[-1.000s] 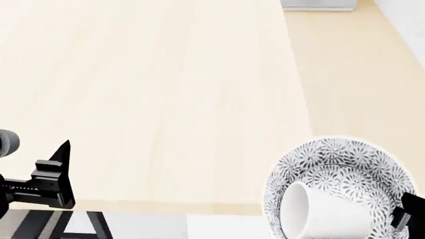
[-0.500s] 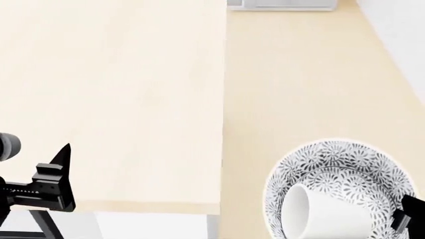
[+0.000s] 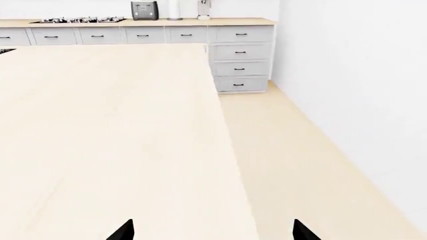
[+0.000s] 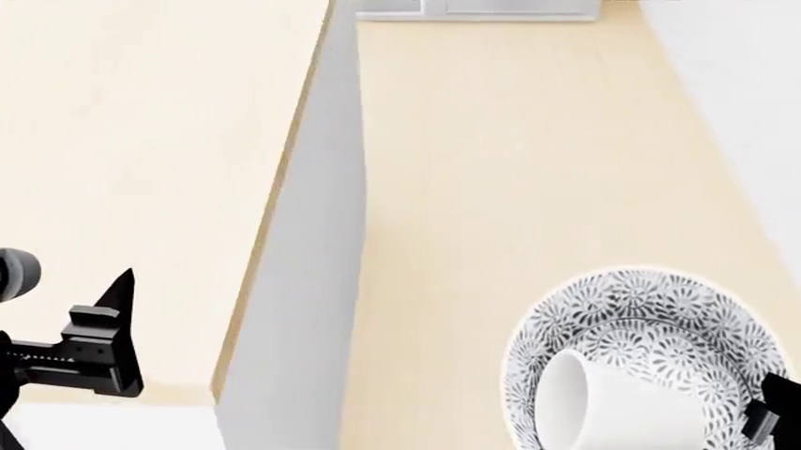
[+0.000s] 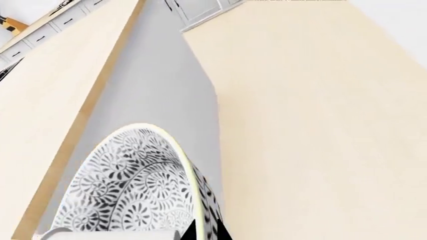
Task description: Place the cup inside the bowl on the dining table and move the bowl to any counter.
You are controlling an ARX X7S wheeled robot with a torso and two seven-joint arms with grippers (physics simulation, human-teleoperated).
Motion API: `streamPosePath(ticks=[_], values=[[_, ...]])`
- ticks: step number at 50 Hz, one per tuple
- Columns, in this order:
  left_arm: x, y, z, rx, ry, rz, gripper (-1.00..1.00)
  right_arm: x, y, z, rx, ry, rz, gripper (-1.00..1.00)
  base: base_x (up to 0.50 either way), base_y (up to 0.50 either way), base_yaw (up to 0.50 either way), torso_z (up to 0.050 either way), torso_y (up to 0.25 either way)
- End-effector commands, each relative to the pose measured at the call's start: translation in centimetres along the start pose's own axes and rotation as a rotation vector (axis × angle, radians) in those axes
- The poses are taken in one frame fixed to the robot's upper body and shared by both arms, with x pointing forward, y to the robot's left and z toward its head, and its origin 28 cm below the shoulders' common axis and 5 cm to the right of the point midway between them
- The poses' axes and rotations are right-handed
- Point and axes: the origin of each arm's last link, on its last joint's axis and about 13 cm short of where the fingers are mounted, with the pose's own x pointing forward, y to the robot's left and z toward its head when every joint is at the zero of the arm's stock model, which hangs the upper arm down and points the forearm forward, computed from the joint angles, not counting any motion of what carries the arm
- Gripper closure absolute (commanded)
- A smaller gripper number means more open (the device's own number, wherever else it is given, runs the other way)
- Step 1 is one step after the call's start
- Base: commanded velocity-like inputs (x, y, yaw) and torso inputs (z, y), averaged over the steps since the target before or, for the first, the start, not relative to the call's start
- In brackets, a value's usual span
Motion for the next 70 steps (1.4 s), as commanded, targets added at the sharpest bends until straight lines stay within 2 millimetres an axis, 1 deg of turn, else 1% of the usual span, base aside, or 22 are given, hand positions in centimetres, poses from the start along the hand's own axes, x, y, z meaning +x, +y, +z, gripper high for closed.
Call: streamPosePath(ticks=[1, 10, 17, 24, 32, 38, 49, 70], values=[[0.28, 0.04, -0.11, -0.013, -0.004, 0.007, -1.00, -0.05, 0.00, 0.11, 0.007, -0.020, 0.015, 1.00, 0.05, -0.50, 0.00, 0.000, 0.000], [0.34, -0.01, -0.32, -0.018, -0.002, 0.008, -1.00, -0.11, 0.03, 0.15, 0.007, -0.026, 0.012, 1.00, 0.05, -0.42, 0.00, 0.000, 0.000], [0.11, 0.15, -0.33, -0.018, -0.002, 0.009, -1.00, -0.20, -0.05, 0.20, 0.006, -0.041, 0.007, 1.00, 0.03, -0.03, 0.00, 0.000, 0.001], [0.45, -0.17, -0.23, -0.016, -0.003, 0.009, -1.00, -0.20, -0.16, 0.21, 0.008, -0.043, -0.004, 1.00, 0.00, 0.00, 0.00, 0.000, 0.000], [0.28, -0.05, -0.18, -0.017, -0.004, 0.006, -1.00, -0.03, -0.03, 0.36, 0.004, -0.041, 0.000, 1.00, 0.41, -0.35, 0.00, 0.000, 0.000], [0.66, -0.43, -0.14, -0.017, -0.003, 0.005, -1.00, -0.02, -0.04, 0.37, 0.004, -0.043, 0.000, 1.00, 0.42, -0.35, 0.00, 0.000, 0.002], [0.41, -0.05, -0.29, -0.012, 0.001, 0.005, -1.00, 0.13, -0.21, 0.07, 0.001, -0.036, -0.009, 1.00, 0.43, -0.34, 0.00, 0.000, 0.002], [0.16, 0.52, -0.51, -0.019, 0.002, 0.016, -1.00, 0.20, -0.16, 0.18, -0.007, -0.033, -0.018, 1.00, 0.47, -0.28, 0.00, 0.000, 0.001]])
